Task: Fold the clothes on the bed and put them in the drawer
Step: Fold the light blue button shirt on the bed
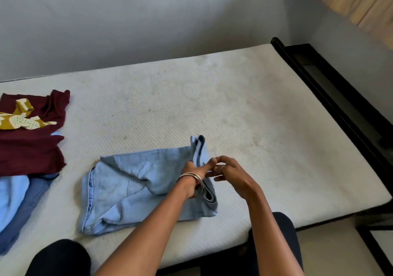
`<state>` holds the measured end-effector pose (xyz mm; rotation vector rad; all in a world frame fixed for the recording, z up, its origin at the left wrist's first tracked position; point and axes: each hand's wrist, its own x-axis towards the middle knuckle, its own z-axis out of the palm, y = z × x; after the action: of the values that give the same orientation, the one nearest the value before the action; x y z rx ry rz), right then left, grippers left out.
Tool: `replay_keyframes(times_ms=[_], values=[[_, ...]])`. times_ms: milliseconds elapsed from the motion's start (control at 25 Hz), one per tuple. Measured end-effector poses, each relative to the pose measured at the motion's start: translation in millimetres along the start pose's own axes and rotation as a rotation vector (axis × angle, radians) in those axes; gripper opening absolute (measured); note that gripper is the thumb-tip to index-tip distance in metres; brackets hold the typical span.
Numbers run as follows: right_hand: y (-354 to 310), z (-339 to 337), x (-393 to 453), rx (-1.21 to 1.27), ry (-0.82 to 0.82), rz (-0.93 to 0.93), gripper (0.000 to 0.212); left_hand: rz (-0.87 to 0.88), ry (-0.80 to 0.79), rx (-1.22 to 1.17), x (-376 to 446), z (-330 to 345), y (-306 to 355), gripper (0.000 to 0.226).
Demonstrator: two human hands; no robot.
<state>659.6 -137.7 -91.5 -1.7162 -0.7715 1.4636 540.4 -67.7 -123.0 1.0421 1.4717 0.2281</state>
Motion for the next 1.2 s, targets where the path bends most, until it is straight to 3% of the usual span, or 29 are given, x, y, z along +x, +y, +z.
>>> replay_keyframes(times_ms=[120, 240, 280, 400, 560, 640, 720, 800, 920, 1000, 1040, 1120, 1160, 1200], values=[[3.2, 16.4, -2.3, 0.353, -0.015, -0.012, 0.044, 0.056, 0.028, -0.148, 0.7, -35.6, -15.1, 0.071], [6.4, 31.7, 3.8, 0.47, 0.199, 0.029, 0.041, 0.191, -0.013, -0.153, -14.3, -82.2, -9.9, 0.043], [8.3, 41.0, 8.0, 0.421, 0.255, 0.05, 0.037, 0.23, -0.013, -0.182, -21.6, -103.4, -7.0, 0.035], [9.4, 84.6, 20.9, 0.292, 0.224, 0.092, 0.026, 0.275, 0.015, -0.283, -32.2, -187.6, -11.6, 0.024], [6.9, 153.9, 36.7, -0.007, 0.156, -0.062, 0.019, 0.124, 0.159, -0.256, -11.0, -282.4, -64.1, 0.023], [11.9, 179.1, 39.8, -0.286, 0.03, -0.169, 0.037, 0.015, 0.243, -0.292, 5.4, -294.4, -94.1, 0.024], [12.9, 194.1, 41.9, -0.513, -0.127, -0.149, 0.061, 0.005, 0.291, -0.308, 21.5, -292.7, -114.3, 0.033], [11.8, 198.1, 46.1, -0.65, -0.133, -0.127, 0.071, 0.052, 0.346, -0.276, 32.6, -289.4, -119.2, 0.04], [17.8, 202.6, 54.3, -0.837, 0.063, -0.265, 0.074, 0.054, 0.518, -0.055, 32.4, -284.9, -116.9, 0.044], [27.1, 214.0, 62.2, -1.009, 0.094, -0.299, 0.074, 0.037, 0.742, 0.389, 24.5, -277.5, -114.8, 0.055], [34.0, 220.7, 63.9, -1.109, 0.07, -0.304, 0.076, 0.134, 0.847, 0.645, 20.9, -271.3, -114.4, 0.058], [50.3, 229.4, 63.8, -1.244, 0.041, -0.309, 0.08, 0.459, 0.785, 0.975, 25.0, -257.5, -126.1, 0.06], [55.7, 229.6, 64.1, -1.275, 0.043, -0.299, 0.079, 0.556, 0.678, 1.059, 26.1, -249.8, -132.6, 0.062], [60.0, 228.8, 65.3, -1.284, 0.038, -0.288, 0.078, 0.532, 0.558, 1.081, 27.4, -244.8, -140.7, 0.065]])
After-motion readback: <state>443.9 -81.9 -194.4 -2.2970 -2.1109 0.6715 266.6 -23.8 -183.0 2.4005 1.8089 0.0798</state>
